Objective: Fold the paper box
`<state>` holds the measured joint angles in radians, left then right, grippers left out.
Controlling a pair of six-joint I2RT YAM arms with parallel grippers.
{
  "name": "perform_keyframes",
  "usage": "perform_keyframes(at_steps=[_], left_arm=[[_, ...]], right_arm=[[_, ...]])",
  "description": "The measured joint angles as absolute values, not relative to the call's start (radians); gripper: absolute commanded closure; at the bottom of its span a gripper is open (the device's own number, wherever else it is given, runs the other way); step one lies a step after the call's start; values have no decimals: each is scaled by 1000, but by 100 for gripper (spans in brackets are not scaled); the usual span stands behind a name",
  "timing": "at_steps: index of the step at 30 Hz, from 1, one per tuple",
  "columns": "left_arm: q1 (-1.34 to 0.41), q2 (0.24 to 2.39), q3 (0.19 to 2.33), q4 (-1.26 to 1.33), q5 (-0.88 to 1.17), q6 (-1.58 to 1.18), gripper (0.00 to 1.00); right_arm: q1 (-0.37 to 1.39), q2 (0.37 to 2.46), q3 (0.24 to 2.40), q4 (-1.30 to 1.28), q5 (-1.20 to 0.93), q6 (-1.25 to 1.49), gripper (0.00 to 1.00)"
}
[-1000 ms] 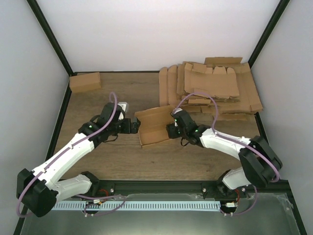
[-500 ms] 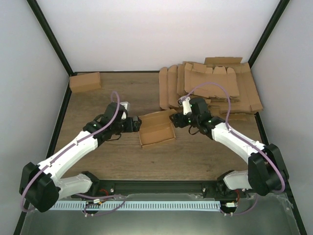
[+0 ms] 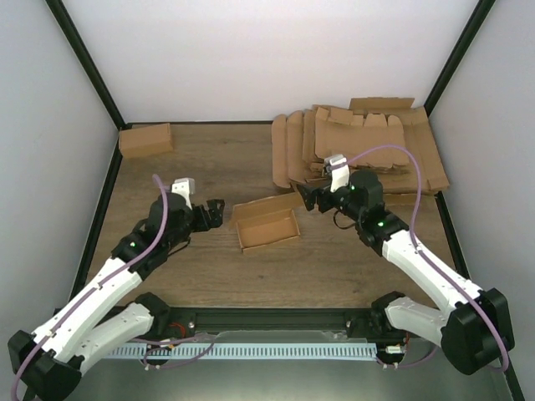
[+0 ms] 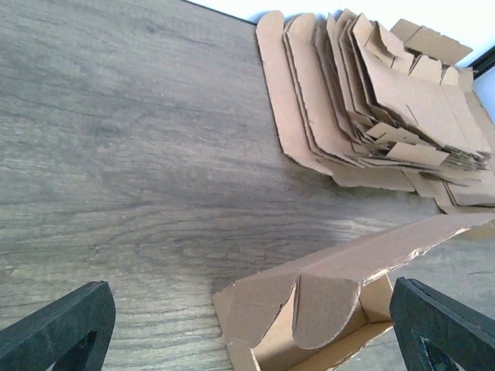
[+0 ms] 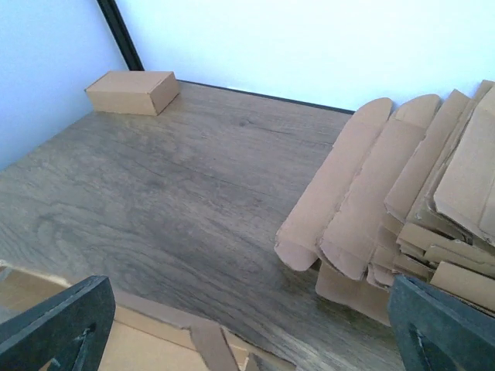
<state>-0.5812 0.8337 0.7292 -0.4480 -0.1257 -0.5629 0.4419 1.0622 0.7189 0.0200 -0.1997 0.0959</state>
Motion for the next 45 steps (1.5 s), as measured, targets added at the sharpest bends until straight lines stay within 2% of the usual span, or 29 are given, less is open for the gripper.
perform_keyframes(at_steps=[5, 12, 17, 22, 27, 30, 39, 41, 45], left_arm=[[-581, 817, 718, -437, -117, -542, 0], [-581, 965, 718, -440, -44, -534, 1], [-581, 1010, 718, -433, 2, -540, 5], [-581, 1066, 718, -420, 41, -542, 14], [-581, 1100, 718, -412, 75, -546, 14], [-581, 1096, 718, -409, 89, -547, 11], [-581, 987, 812, -501, 41, -521, 5], [-581, 968, 830, -506, 68, -498, 0], [-582, 949, 834, -513, 192, -447, 0]], right_arm=[[442, 1139, 774, -23, -162, 115, 0], [442, 1187, 811, -38, -176, 128, 0], [442, 1255, 813, -49, -198, 121, 0], [441, 1344, 813, -80, -245, 112, 3], [441, 1381, 817, -84, -276, 105, 3], [441, 1377, 820, -86, -270, 104, 0], [440, 1269, 818, -129, -129, 130, 0], [440, 1206, 804, -136, -126, 135, 0], [442, 1068, 774, -160, -170, 136, 0]])
